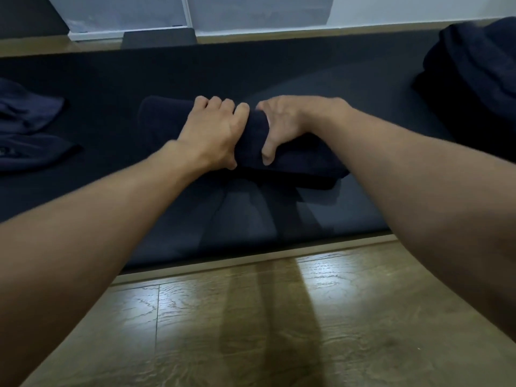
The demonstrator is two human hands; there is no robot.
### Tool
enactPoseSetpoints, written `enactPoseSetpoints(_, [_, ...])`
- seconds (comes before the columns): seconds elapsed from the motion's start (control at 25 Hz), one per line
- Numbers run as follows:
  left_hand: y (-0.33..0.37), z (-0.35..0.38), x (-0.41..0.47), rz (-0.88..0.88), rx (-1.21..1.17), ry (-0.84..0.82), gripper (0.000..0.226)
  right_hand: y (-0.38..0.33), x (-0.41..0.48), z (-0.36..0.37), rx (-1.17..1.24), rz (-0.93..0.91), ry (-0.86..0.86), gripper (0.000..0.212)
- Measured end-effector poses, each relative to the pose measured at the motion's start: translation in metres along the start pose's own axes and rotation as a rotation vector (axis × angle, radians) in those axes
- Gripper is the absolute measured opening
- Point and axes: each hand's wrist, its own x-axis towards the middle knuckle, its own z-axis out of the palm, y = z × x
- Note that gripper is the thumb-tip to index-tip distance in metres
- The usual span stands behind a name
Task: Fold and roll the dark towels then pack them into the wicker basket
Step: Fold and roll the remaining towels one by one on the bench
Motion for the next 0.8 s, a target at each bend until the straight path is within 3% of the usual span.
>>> enactPoseSetpoints(0.2, [-0.006,-0.011,0.034,-0.027,-0.086,-0.212,0.089,0.004,-0.012,0.057,-0.447,0.058,0.433,0.121])
enactPoseSetpoints(0.32, [0.001,-0.001,0.028,-0.18,-0.123,-0.148,0.11,0.005,-0.008,0.052,-0.424,0.092,0.474,0.105])
enactPoseSetpoints(0.44, [0.01,0.015,0.006,-0.294,-0.214,0.088,0.118,0.007,-0.003,0.032,-0.27,0.068,0.384,0.083])
enactPoseSetpoints(0.56, [0.026,0.016,-0.012,-0.537,-0.638,0.218,0.117,0.011,-0.002,0.022,-0.092,0.123,0.291,0.073])
enactPoseSetpoints(0.72, [0.057,0.022,-0.001,-0.851,-1.481,0.188,0.091,0.021,0.0,0.015,0.273,0.227,0.164,0.078])
enactPoseSetpoints(0.8, [0.079,0.023,0.007,-0.968,-1.709,0.164,0.079,0.03,-0.001,0.013,0.485,0.239,0.11,0.079])
